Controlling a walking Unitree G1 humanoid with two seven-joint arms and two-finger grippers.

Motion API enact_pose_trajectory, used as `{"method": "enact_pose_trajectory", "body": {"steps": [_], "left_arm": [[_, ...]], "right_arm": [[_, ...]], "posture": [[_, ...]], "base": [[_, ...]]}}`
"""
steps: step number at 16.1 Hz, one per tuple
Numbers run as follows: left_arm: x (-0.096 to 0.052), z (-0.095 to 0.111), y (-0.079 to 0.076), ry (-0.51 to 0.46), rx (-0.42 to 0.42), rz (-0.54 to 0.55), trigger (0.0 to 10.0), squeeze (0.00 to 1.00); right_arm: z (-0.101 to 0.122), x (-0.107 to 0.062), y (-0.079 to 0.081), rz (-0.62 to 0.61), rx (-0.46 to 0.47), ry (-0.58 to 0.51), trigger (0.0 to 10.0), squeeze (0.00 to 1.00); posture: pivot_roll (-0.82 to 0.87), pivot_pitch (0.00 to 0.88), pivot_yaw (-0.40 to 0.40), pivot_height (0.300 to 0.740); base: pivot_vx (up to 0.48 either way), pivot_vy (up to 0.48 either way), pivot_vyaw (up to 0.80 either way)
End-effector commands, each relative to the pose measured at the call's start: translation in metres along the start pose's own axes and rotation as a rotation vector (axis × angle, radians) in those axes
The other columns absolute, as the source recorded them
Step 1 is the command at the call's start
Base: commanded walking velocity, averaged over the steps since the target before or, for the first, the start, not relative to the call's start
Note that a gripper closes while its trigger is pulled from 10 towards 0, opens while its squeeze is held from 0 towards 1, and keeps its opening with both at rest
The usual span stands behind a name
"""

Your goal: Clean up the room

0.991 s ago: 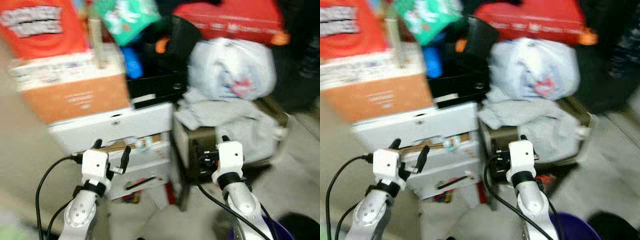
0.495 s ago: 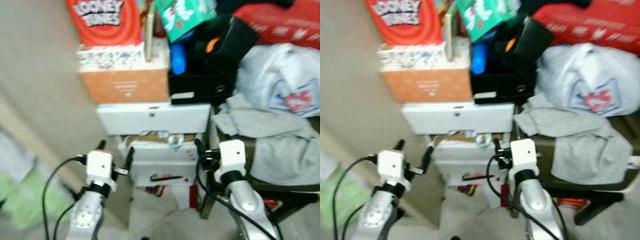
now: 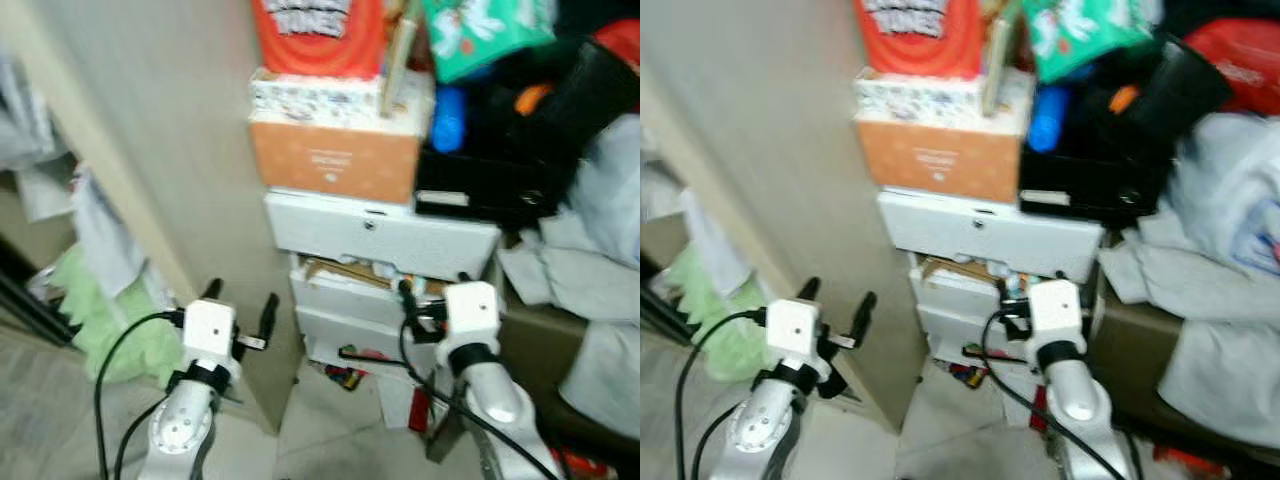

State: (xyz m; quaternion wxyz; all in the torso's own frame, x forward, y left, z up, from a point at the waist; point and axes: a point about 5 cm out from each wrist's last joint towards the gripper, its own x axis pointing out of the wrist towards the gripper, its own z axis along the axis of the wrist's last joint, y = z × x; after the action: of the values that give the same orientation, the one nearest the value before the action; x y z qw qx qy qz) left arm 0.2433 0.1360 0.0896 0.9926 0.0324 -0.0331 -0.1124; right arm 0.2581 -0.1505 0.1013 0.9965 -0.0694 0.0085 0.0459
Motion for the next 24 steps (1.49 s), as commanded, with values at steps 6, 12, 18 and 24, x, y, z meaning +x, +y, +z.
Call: {"method": "enact_pose_trajectory", "body": {"steps": [6, 12, 18, 24], "left_arm": [[-0.002, -0.001, 0.008, 0.01, 0.024, 0.011, 10.0, 0.0], [-0.005, 0.0, 0.008, 0.012, 0.021, 0.01, 10.0, 0.0], [-0.048, 0.006, 0.036, 0.058, 0.059, 0.118, 10.0, 0.0], [-0.07, -0.003, 0.047, 0.135, 0.042, 0.263, 10.0, 0.0]], "right_arm": [[-0.001, 0.001, 0.01, 0.017, 0.035, 0.011, 10.0, 0.0], [-0.002, -0.001, 0.009, 0.011, 0.042, 0.017, 10.0, 0.0], [-0.005, -0.05, -0.013, -0.053, 0.012, 0.066, 10.0, 0.0], [-0.008, -0.054, -0.021, 0.002, -0.036, 0.092, 10.0, 0.0]], "posture": [[0.0, 0.094, 0.047, 0.74], [0.0, 0.101, 0.045, 0.74], [0.0, 0.122, 0.045, 0.74], [0.02, 0.104, 0.028, 0.74]], "base": [[0.0, 0.0, 0.77], [0.0, 0.0, 0.77], [0.0, 0.0, 0.77], [0.0, 0.0, 0.77]]}}
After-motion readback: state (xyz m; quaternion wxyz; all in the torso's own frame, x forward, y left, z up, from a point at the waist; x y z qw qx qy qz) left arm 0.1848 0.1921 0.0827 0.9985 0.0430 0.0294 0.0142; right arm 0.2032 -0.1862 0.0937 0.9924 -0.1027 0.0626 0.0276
